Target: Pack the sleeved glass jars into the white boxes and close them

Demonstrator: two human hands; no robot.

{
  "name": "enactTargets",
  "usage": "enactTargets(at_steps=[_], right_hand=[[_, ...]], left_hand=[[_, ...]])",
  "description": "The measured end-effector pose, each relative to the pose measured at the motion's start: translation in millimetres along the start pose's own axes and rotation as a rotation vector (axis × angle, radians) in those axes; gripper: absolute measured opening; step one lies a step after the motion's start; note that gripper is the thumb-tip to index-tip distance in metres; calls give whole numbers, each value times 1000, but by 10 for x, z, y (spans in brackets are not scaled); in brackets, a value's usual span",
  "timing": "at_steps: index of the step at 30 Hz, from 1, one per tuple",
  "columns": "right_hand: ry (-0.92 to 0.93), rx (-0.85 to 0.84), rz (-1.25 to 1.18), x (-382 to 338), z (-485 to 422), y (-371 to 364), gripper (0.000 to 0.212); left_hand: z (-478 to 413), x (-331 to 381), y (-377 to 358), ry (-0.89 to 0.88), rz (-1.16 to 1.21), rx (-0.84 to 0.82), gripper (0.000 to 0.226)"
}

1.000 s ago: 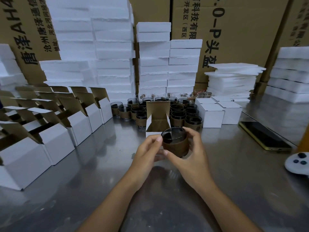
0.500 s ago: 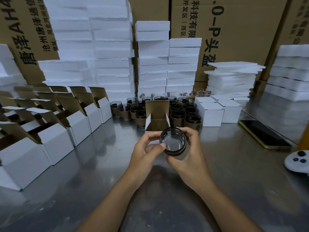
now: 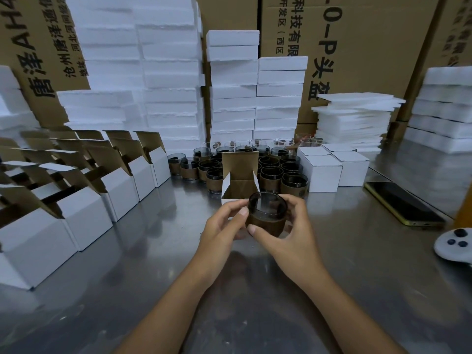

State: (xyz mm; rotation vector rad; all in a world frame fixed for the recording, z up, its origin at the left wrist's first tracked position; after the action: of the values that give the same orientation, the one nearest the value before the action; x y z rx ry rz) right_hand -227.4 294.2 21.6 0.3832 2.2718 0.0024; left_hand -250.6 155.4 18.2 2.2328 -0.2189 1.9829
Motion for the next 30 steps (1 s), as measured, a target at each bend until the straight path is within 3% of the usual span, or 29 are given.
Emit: enactTargets(at_steps=[8, 13, 18, 30], right_hand=[[-242, 62, -213, 125, -21, 1, 37], [-422, 19, -285, 167, 6, -26, 38], [-618, 11, -339, 207, 26, -60, 33], [-669, 3, -369, 184, 43, -75, 46]], left_hand=[[4, -43, -12, 27, -12, -29, 21], [10, -62, -92, 51, 25, -106, 47], [-3, -78, -105, 64, 64, -122, 50], [4, -44, -104, 45, 31, -94, 49]])
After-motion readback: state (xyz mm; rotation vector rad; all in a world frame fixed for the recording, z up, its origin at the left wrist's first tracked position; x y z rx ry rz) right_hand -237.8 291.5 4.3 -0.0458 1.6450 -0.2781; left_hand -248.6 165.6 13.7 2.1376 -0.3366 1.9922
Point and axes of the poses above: each hand's wrist, its own z-axis away from the middle knuckle, its own y-axis out of the back of the hand, x = y × z, the point moved 6 cm from there along -z, towards the middle knuckle, and after that the axes turned 10 degrees about y, right-handed, at the moved point
